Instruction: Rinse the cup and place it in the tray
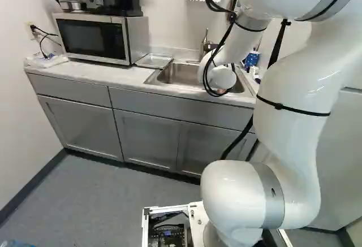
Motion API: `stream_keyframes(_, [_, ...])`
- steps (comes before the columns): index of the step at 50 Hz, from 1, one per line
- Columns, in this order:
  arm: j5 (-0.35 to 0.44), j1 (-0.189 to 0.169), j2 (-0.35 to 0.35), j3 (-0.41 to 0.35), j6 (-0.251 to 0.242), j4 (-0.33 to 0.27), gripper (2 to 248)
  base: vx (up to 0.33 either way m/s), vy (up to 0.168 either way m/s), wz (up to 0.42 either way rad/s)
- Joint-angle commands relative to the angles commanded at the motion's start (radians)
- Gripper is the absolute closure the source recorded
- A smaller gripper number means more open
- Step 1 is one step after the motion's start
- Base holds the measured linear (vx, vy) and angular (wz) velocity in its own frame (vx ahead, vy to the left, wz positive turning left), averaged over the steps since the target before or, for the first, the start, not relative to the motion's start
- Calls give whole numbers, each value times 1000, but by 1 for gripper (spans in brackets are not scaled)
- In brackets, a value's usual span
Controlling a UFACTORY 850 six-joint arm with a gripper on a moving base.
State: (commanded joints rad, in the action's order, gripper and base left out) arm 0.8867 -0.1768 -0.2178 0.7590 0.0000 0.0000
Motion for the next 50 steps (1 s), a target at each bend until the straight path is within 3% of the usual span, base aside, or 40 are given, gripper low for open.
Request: stream_keyframes(50, [0, 0, 0, 0, 0, 0, 128, 0, 0, 0])
